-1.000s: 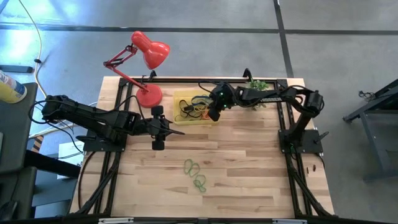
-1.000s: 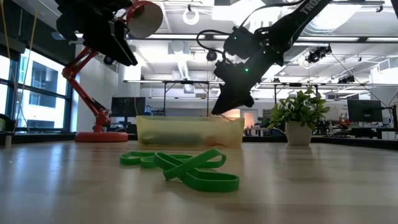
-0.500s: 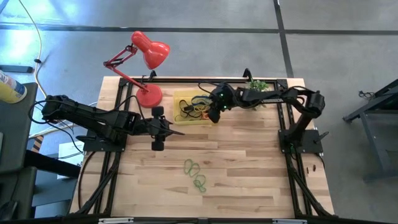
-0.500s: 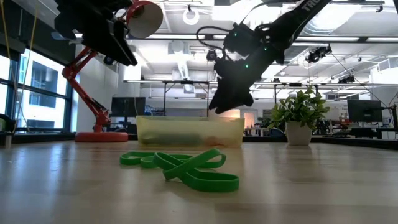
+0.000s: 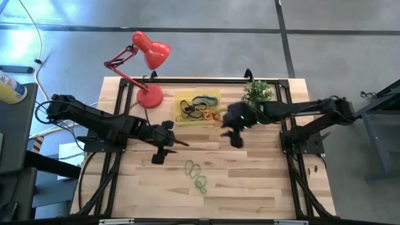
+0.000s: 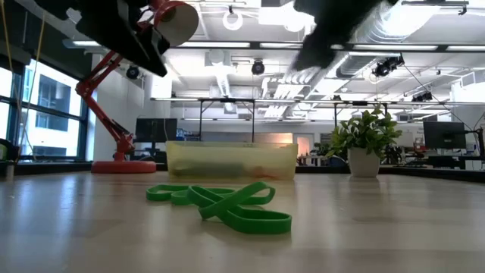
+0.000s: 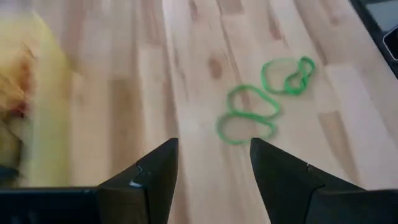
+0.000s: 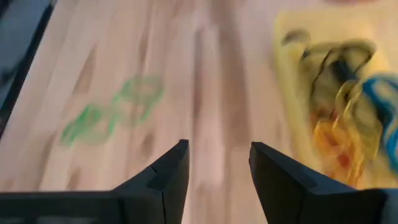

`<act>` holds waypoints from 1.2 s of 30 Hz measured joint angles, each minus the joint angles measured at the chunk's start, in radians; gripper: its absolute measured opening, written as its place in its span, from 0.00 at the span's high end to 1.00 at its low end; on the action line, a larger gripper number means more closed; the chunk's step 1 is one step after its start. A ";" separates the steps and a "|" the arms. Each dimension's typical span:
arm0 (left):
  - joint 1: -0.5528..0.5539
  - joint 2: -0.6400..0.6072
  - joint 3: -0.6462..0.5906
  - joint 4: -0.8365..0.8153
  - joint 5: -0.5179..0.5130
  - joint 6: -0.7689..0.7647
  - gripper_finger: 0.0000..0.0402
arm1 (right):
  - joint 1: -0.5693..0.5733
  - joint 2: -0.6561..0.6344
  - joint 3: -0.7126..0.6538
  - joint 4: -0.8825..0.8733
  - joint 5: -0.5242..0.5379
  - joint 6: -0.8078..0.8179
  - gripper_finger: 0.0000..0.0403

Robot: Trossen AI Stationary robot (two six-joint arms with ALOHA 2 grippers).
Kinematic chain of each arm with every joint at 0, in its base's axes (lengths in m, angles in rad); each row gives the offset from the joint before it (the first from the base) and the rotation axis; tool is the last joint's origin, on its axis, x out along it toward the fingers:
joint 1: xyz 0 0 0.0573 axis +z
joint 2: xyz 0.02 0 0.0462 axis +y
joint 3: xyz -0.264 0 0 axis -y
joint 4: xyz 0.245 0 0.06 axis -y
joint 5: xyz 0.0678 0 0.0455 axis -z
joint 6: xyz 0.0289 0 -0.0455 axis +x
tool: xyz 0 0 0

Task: Pick and place rubber bands into bin
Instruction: Put the green rubber band into the yellow container

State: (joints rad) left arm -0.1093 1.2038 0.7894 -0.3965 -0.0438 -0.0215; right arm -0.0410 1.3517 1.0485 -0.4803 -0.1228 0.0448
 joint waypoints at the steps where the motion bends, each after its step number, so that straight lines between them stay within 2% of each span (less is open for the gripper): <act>1: -0.012 0.022 -0.001 0.004 -0.001 -0.040 0.53 | 0.032 -0.023 0.000 -0.051 0.004 0.005 0.62; 4: -0.057 0.108 0.000 0.079 -0.011 -0.150 0.53 | 0.127 -0.078 0.000 -0.194 0.049 0.034 0.63; 8: -0.104 0.227 0.039 0.094 -0.049 -0.264 0.53 | 0.241 -0.125 0.000 -0.305 0.180 0.079 0.64; 11: -0.125 0.302 0.086 0.091 -0.079 -0.322 0.53 | 0.297 -0.147 0.000 -0.326 0.262 0.120 0.64; 16: -0.127 0.407 0.165 0.070 -0.098 -0.363 0.53 | 0.352 -0.150 0.000 -0.358 0.333 0.233 0.62; 21: -0.126 0.477 0.234 -0.069 -0.148 -0.450 0.53 | 0.387 -0.149 -0.036 -0.362 0.446 0.324 0.63; 25: -0.127 0.517 0.272 -0.139 -0.154 -0.517 0.53 | 0.398 -0.150 -0.100 -0.319 0.450 0.379 0.64; 36: -0.127 0.550 0.293 -0.132 -0.179 -0.596 0.53 | 0.436 -0.150 -0.280 -0.054 0.428 0.494 0.63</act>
State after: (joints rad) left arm -0.2359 1.7538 1.0824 -0.5286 -0.2225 -0.6174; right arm 0.3952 1.2022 0.7690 -0.5339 0.3048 0.5384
